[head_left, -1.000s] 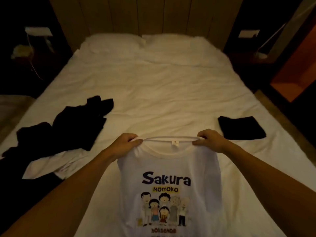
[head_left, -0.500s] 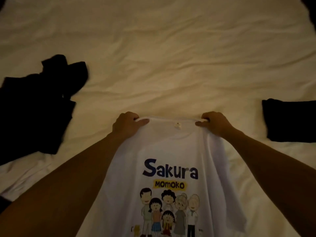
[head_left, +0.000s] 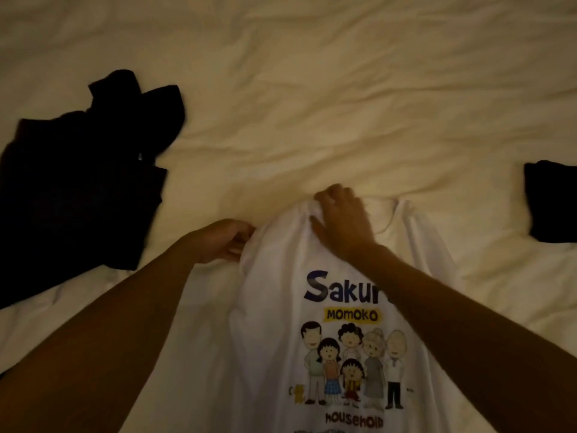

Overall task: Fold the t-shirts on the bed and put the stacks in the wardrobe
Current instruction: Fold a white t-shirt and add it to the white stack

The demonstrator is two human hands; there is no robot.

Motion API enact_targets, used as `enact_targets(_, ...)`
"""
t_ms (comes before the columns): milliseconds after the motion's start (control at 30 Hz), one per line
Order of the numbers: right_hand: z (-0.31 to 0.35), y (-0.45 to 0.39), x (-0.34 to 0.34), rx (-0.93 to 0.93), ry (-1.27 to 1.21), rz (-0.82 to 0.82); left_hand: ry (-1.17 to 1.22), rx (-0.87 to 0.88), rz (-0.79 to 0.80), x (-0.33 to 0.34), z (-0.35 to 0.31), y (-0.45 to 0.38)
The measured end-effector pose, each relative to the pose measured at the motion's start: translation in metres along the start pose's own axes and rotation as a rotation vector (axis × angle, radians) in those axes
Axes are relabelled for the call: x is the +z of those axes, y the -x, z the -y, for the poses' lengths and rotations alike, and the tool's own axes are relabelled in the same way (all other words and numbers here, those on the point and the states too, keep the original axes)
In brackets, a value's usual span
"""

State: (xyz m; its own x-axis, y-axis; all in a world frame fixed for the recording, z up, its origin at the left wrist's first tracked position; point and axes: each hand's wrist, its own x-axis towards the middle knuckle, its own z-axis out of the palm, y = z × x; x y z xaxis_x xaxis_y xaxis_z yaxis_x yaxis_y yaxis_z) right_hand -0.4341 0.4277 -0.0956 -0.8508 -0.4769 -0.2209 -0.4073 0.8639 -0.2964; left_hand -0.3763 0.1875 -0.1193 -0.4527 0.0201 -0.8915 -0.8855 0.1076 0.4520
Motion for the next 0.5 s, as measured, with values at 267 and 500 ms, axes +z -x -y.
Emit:
enact_targets(267, 0.089, -0.033, 0.033, -0.191, 0.247, 0.408, -0.323, 0.152, 0.114, -0.007, 0.042, 0.010)
enact_targets(500, 0.092, -0.034, 0.031, -0.015, 0.001, 0.312, 0.139, 0.280, -0.229, -0.026, 0.073, 0.005)
